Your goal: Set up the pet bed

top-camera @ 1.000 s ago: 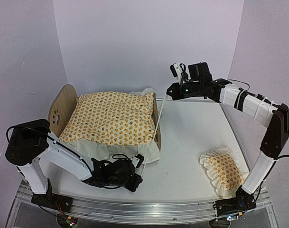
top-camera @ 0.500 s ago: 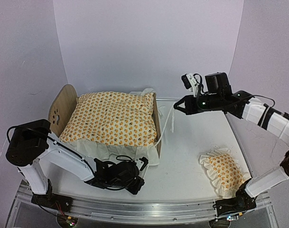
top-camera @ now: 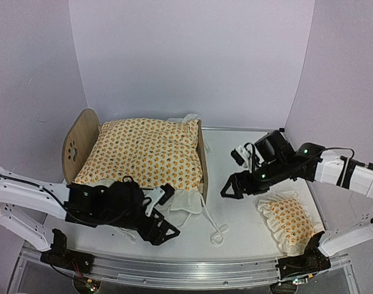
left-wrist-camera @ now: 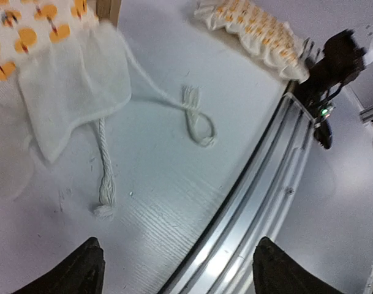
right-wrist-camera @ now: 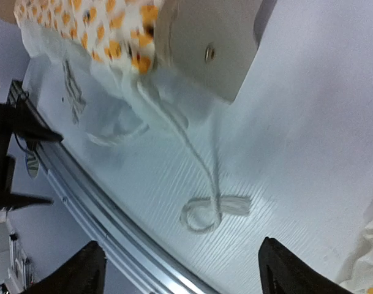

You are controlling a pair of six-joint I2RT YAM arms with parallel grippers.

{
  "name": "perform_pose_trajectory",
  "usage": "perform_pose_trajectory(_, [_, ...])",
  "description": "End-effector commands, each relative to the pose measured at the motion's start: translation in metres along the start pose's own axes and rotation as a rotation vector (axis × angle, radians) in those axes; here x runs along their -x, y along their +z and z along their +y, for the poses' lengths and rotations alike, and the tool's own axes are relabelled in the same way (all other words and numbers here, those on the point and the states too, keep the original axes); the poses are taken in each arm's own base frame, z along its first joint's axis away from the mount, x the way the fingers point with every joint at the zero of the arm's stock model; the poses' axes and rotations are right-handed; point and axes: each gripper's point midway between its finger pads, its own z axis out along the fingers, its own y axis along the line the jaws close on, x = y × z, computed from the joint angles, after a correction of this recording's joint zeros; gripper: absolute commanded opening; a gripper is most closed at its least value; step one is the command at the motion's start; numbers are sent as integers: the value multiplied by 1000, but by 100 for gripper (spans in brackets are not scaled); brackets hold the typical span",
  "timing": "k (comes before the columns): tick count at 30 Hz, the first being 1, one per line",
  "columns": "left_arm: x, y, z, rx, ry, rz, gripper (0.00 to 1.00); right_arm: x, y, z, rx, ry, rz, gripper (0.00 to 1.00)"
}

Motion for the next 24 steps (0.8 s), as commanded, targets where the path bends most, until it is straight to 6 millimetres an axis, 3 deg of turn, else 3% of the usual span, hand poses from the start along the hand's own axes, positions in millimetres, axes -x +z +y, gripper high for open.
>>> perform_pose_trajectory(1, [77, -71, -16, -70, 22, -191, 87, 100, -24, -4, -146, -76, -267, 93])
perform_pose_trajectory(3, [104, -99, -9, -17, 11, -262, 88, 128, -3, 2, -140, -75, -280, 90])
perform_pose_trajectory(6, [137, -135, 26, 150, -70, -334, 90, 167, 14, -7, -245, -55, -337, 84])
perform_pose_trajectory(10, [163, -161, 67, 262, -167, -385, 89, 209, 32, -26, -392, -36, -393, 73])
perform_pose_trajectory(12, [171, -166, 75, 295, -176, -406, 89, 217, 51, -40, -460, -33, -383, 71])
perform_pose_trajectory(17, [169, -176, 98, 415, -221, -412, 89, 227, 80, -66, -572, 1, -370, 49])
perform_pose_trajectory(19, [169, -192, 108, 463, -246, -440, 89, 228, 76, -78, -635, 26, -394, 38])
perform_pose_trajectory(24, [171, -224, 116, 519, -274, -492, 91, 213, 41, -124, -751, 131, -425, 8])
